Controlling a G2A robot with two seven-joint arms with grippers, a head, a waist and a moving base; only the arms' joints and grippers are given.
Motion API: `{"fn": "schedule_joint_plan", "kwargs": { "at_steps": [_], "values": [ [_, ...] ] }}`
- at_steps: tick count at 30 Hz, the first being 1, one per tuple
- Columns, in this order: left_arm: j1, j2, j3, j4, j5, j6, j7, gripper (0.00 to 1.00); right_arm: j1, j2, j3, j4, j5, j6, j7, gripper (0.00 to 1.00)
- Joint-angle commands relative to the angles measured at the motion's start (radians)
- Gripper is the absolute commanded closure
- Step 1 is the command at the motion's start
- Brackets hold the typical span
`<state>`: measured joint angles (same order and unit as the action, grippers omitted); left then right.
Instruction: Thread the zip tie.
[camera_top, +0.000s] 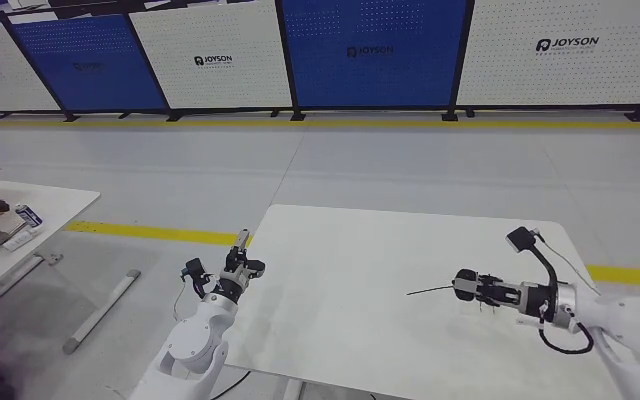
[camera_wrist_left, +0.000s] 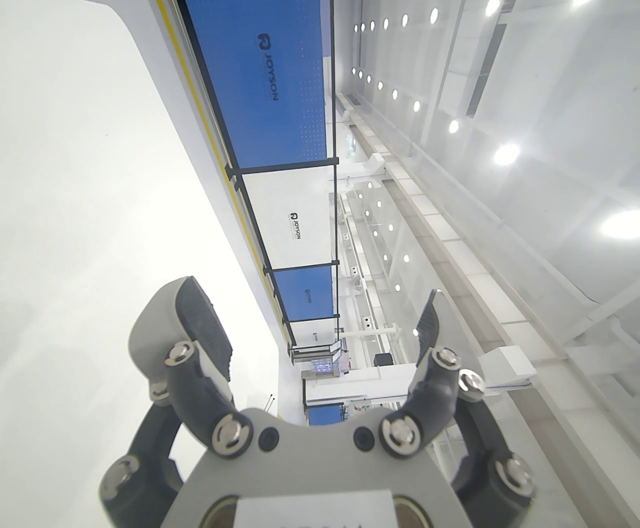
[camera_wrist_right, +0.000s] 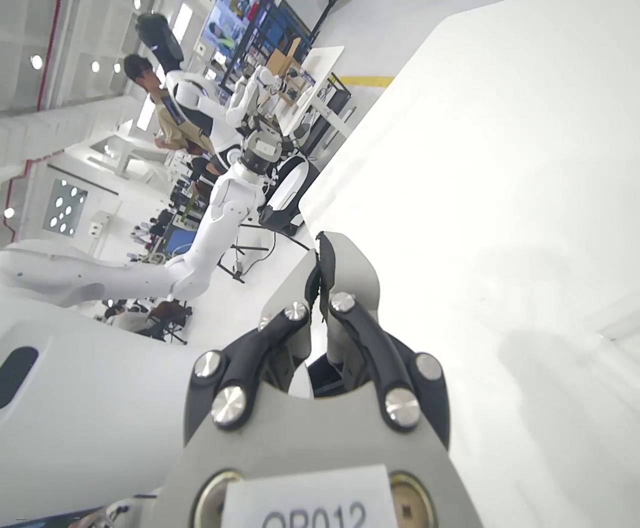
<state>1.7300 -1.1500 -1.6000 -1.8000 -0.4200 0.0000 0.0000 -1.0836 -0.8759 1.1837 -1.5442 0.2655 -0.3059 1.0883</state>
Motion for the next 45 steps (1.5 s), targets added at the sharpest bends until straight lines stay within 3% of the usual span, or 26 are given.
{"fn": "schedule_joint_plan", "kwargs": {
  "at_steps": [1,4,7,11,13,35,41,45],
  "values": [
    [0.0,0.0,0.0,0.0,0.0,0.0,0.0,0.0,0.009,0.0,0.001,-0.003,-0.033,-0.034,0.0,1.0],
    [0.0,0.0,0.0,0.0,0.0,0.0,0.0,0.0,0.021,-0.003,-0.001,-0.025,-0.07,-0.034,0.001,1.0],
    [0.0,0.0,0.0,0.0,0.0,0.0,0.0,0.0,0.028,-0.008,-0.019,-0.096,-0.179,-0.034,-0.018,1.0],
    [0.0,0.0,0.0,0.0,0.0,0.0,0.0,0.0,0.024,-0.012,-0.041,-0.124,-0.321,-0.034,-0.076,1.0],
    [0.0,0.0,0.0,0.0,0.0,0.0,0.0,0.0,0.015,-0.016,-0.06,-0.126,-0.276,-0.034,-0.101,1.0],
    [0.0,0.0,0.0,0.0,0.0,0.0,0.0,0.0,0.015,-0.016,-0.056,-0.135,-0.289,-0.034,-0.114,1.0],
    [0.0,0.0,0.0,0.0,0.0,0.0,0.0,0.0,0.041,-0.012,-0.037,-0.2,-0.333,-0.034,-0.112,1.0],
    [0.0,0.0,0.0,0.0,0.0,0.0,0.0,0.0,0.044,-0.008,-0.061,-0.253,-0.392,-0.034,-0.14,1.0]
  ]
}}
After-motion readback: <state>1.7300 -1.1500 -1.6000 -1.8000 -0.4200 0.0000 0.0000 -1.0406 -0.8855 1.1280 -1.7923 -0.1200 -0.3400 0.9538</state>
